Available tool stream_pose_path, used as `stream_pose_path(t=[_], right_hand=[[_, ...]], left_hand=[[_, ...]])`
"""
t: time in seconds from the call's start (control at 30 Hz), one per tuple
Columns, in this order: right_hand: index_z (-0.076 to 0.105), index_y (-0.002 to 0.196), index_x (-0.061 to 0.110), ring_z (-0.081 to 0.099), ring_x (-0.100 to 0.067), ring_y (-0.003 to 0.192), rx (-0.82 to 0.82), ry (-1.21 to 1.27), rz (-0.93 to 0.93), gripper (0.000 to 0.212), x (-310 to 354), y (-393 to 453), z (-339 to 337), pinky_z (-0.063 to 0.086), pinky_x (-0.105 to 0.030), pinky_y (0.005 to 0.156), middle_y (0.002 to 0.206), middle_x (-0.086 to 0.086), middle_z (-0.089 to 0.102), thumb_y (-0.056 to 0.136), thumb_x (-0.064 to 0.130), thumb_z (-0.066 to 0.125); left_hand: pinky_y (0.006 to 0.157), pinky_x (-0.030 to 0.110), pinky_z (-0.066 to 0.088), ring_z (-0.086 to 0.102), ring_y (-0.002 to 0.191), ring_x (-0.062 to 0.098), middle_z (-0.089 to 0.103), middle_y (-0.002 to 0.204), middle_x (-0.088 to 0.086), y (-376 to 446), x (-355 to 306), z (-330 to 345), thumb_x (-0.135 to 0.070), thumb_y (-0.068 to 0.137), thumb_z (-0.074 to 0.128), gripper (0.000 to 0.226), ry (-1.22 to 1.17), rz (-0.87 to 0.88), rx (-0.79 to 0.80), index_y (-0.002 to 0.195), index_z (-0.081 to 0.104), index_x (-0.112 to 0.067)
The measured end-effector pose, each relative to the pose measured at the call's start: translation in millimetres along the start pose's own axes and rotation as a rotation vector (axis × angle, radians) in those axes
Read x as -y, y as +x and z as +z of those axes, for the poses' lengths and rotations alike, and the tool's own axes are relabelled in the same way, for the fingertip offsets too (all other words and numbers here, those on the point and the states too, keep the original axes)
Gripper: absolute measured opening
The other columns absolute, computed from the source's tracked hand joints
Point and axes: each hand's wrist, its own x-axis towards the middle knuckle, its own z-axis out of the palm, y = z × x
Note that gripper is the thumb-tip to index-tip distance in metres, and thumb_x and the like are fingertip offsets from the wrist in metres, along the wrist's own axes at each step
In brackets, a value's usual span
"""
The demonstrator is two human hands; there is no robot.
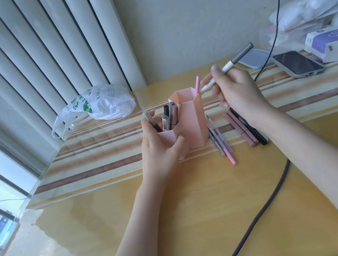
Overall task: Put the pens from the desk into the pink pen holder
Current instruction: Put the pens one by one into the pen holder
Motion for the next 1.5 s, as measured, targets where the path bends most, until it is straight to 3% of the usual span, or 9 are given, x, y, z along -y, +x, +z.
stream_pose_path(t=[0.1,0.17,0.3,0.37,0.5,0.8,1.0,1.3,1.5], right_hand=[[0.068,0.084,0.013,0.044,-0.018,0.059,-0.072,-0.037,-0.059,0.032,4.9,0.3,-1.1,0.036,-0.028,0.051,0.071,-0.013,0.055,0.101,0.031,0.048],[0.059,0.104,0.011,0.052,-0.009,0.054,-0.108,0.072,-0.082,0.012,6.6,0.9,-2.2,0.039,-0.022,0.047,0.073,-0.006,0.061,0.098,0.019,0.054],[0.021,0.144,0.016,0.054,-0.014,0.043,-0.258,0.083,-0.236,0.072,11.9,-3.4,-6.1,0.040,-0.021,0.040,0.068,-0.008,0.066,0.089,0.009,0.067],[0.013,0.149,0.016,0.051,-0.022,0.040,-0.269,0.100,-0.316,0.084,19.9,-7.8,-7.0,0.039,-0.024,0.039,0.071,-0.018,0.067,0.086,0.009,0.069],[0.025,0.139,0.019,0.056,-0.027,0.041,-0.167,0.185,-0.408,0.067,31.9,-19.9,6.1,0.041,-0.027,0.037,0.069,-0.016,0.068,0.088,0.007,0.067],[0.037,0.125,0.037,0.068,-0.022,0.058,-0.048,0.030,-0.520,0.053,14.3,-38.6,43.8,0.058,-0.044,0.063,0.083,-0.007,0.075,0.091,0.007,0.064],[0.035,0.131,0.026,0.069,-0.006,0.068,-0.105,-0.053,-0.556,0.050,11.9,-39.9,44.2,0.058,-0.038,0.070,0.082,0.002,0.073,0.092,0.010,0.062],[0.039,0.134,0.022,0.071,-0.015,0.070,-0.074,-0.041,-0.608,0.048,10.0,-36.3,47.0,0.057,-0.021,0.065,0.085,-0.006,0.073,0.094,0.007,0.061],[0.063,0.118,0.005,0.070,-0.023,0.092,0.043,-0.230,-0.655,0.026,-8.9,-30.5,50.6,0.055,-0.040,0.082,0.097,-0.010,0.071,0.092,0.004,0.058]], left_hand=[[0.067,0.020,0.040,0.052,0.088,0.019,0.058,0.101,0.002,-0.2,-2.1,0.2,-0.030,0.068,0.062,0.051,0.000,0.000,0.007,0.111,0.037,-0.021],[0.069,0.022,0.042,0.053,0.088,0.021,0.058,0.100,0.003,-0.5,-2.9,0.0,-0.029,0.067,0.062,0.049,-0.003,-0.005,0.012,0.108,0.037,-0.019],[0.067,0.029,0.042,0.052,0.088,0.021,0.057,0.099,0.001,-0.9,-1.9,0.0,-0.027,0.067,0.063,0.052,-0.008,-0.012,0.007,0.112,0.037,-0.020],[0.065,0.031,0.039,0.050,0.090,0.025,0.055,0.103,0.004,-1.5,-1.7,2.7,-0.028,0.070,0.064,0.052,0.024,-0.004,0.001,0.113,0.036,-0.016],[0.080,0.032,0.037,0.043,0.106,0.034,0.047,0.116,0.017,-2.2,1.0,9.2,-0.027,0.081,0.068,0.065,0.108,0.043,-0.001,0.123,0.030,0.005],[0.093,0.036,0.038,0.040,0.116,0.033,0.042,0.125,0.019,-1.6,-1.5,9.1,-0.030,0.084,0.066,0.071,0.069,0.022,0.015,0.128,0.023,0.006],[0.095,0.038,0.038,0.040,0.119,0.036,0.041,0.128,0.023,-1.4,-2.0,8.5,-0.029,0.083,0.068,0.075,0.082,0.022,0.001,0.131,0.023,0.007],[0.088,0.033,0.036,0.041,0.114,0.037,0.042,0.124,0.024,-0.7,-1.1,8.8,-0.030,0.082,0.069,0.074,0.083,0.016,-0.007,0.127,0.025,0.009],[0.085,0.032,0.036,0.041,0.116,0.039,0.042,0.126,0.025,0.0,0.5,8.8,-0.030,0.083,0.066,0.074,0.092,0.015,0.007,0.130,0.023,0.006]])
